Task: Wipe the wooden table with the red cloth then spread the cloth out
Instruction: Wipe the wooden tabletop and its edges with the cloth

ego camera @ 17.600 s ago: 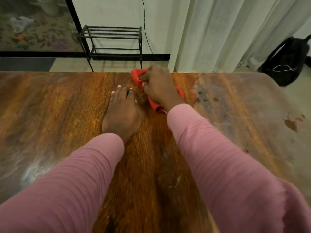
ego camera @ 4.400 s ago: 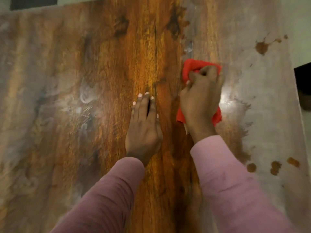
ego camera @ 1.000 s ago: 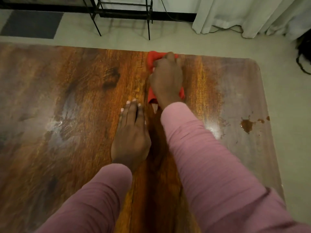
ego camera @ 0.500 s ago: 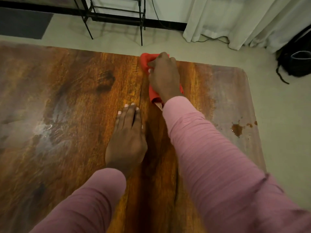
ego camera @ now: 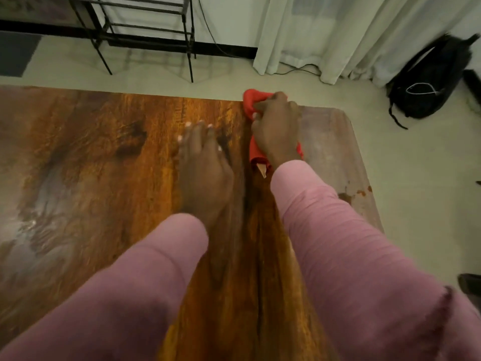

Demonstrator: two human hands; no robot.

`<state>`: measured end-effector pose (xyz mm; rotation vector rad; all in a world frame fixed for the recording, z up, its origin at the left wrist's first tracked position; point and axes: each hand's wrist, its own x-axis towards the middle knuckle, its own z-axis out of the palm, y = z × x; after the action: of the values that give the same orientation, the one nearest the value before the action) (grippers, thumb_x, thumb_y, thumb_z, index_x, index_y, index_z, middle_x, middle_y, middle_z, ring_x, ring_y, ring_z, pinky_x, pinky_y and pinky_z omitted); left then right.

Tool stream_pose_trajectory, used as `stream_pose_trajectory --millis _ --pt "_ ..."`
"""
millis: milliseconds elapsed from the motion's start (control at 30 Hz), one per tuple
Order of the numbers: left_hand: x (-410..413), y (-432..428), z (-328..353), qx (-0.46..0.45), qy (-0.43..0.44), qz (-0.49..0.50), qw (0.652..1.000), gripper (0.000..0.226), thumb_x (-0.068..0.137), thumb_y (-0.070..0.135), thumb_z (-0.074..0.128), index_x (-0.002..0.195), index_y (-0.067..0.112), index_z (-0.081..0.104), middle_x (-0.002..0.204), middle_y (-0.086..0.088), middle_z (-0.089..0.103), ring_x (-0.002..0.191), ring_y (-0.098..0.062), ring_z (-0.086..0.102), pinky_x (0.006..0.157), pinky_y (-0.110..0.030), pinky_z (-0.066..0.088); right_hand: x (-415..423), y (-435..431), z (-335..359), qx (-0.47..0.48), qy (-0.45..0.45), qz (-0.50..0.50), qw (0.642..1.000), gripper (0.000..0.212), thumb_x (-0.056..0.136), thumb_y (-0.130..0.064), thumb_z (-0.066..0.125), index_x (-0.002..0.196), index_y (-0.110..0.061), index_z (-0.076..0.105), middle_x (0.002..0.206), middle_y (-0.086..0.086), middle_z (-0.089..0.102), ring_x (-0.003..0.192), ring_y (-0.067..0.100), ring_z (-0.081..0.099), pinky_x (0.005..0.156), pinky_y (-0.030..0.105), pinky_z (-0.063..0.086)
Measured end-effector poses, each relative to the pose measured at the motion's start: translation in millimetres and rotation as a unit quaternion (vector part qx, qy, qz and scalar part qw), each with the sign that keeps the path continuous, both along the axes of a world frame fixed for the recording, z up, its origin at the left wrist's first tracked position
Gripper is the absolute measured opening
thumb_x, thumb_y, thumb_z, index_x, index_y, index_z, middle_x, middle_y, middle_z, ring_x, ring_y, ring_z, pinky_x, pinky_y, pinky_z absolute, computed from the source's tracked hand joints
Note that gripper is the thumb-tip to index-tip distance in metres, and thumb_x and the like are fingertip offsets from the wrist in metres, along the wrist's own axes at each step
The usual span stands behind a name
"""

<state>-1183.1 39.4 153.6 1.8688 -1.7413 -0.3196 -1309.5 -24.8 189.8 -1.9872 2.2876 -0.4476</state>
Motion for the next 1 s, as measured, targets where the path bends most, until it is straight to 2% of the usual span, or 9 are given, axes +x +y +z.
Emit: stream_pose_trajectory --millis 100,233,367,433,633,700,833,933,1000 --pt "-39 -27 0 -0.017 -0.002 -0.063 0.998 0.047 0.100 0.014 0.031 0.146 0.005 0.032 0.155 -0.012 0.026 0.146 -0.026 0.011 0.120 -0.037 0.003 -20 -10 -17 -0.003 -0.034 0.011 0.999 0.028 0.092 -0.020 0.052 0.114 -0.023 0.068 0.123 0.005 0.052 0.114 0.027 0.045 0.099 0.037 0.038" --pt "-46 -33 -16 -0.007 -0.029 -0.074 0.997 0.048 0.100 0.015 0.031 0.146 0.002 0.029 0.154 -0.013 0.027 0.146 -0.027 0.011 0.119 -0.035 0.003 -86 -13 -20 -0.048 0.006 -0.130 0.990 0.027 0.085 -0.020 0.051 0.103 -0.017 0.071 0.114 0.011 0.057 0.105 0.034 0.052 0.086 0.035 0.041" --pt "-48 -33 -18 -0.013 -0.053 -0.094 0.994 0.048 0.100 0.017 0.030 0.146 0.001 0.029 0.153 -0.016 0.029 0.146 -0.029 0.013 0.119 -0.037 0.004 -106 -17 -21 -0.062 -0.076 -0.216 0.971 0.028 0.087 -0.012 0.049 0.107 -0.009 0.069 0.121 0.012 0.053 0.113 0.034 0.044 0.090 0.038 0.040" --pt "-51 -33 -17 0.000 -0.070 -0.100 0.993 0.050 0.100 0.017 0.029 0.147 0.001 0.027 0.154 -0.016 0.027 0.146 -0.029 0.012 0.119 -0.038 0.004 -84 -14 -22 -0.074 -0.078 -0.191 0.976 0.026 0.085 -0.016 0.054 0.104 -0.014 0.071 0.118 0.010 0.054 0.111 0.034 0.047 0.090 0.039 0.041" --pt "-53 -33 -14 0.018 -0.081 -0.095 0.992 0.050 0.099 0.014 0.032 0.146 -0.001 0.028 0.154 -0.017 0.027 0.146 -0.030 0.012 0.120 -0.038 0.002 -56 -1 -25 -0.029 -0.079 0.059 0.995 0.025 0.086 -0.018 0.058 0.106 -0.023 0.071 0.118 0.004 0.053 0.109 0.027 0.044 0.088 0.035 0.043" --pt "-51 -33 -14 0.020 -0.085 -0.103 0.991 0.049 0.100 0.014 0.031 0.146 -0.001 0.028 0.154 -0.017 0.026 0.146 -0.029 0.011 0.120 -0.038 0.003 -87 1 -24 -0.031 -0.064 0.002 0.997 0.026 0.085 -0.018 0.057 0.107 -0.020 0.071 0.118 0.008 0.054 0.110 0.030 0.046 0.091 0.038 0.043" --pt "-51 -32 -13 0.015 -0.088 -0.108 0.990 0.048 0.100 0.014 0.032 0.146 -0.002 0.029 0.153 -0.017 0.028 0.146 -0.030 0.012 0.120 -0.038 0.004 -135 2 -20 -0.057 -0.073 -0.221 0.971 0.025 0.086 -0.012 0.052 0.104 -0.009 0.068 0.121 0.013 0.051 0.114 0.034 0.043 0.090 0.042 0.043" --pt "-50 -31 -15 0.012 -0.088 -0.108 0.990 0.048 0.099 0.014 0.032 0.145 -0.002 0.030 0.152 -0.018 0.029 0.146 -0.030 0.013 0.120 -0.039 0.004 -125 -3 -20 -0.056 -0.074 -0.266 0.960 0.023 0.087 -0.014 0.054 0.104 -0.010 0.068 0.122 0.010 0.050 0.115 0.033 0.042 0.089 0.040 0.042" --pt "-51 -32 -17 0.011 -0.090 -0.110 0.990 0.049 0.099 0.015 0.031 0.145 -0.002 0.030 0.152 -0.018 0.029 0.145 -0.031 0.014 0.120 -0.039 0.004 -108 -1 -20 -0.058 -0.084 -0.232 0.967 0.023 0.086 -0.016 0.056 0.104 -0.013 0.070 0.121 0.010 0.052 0.113 0.032 0.045 0.089 0.038 0.041"
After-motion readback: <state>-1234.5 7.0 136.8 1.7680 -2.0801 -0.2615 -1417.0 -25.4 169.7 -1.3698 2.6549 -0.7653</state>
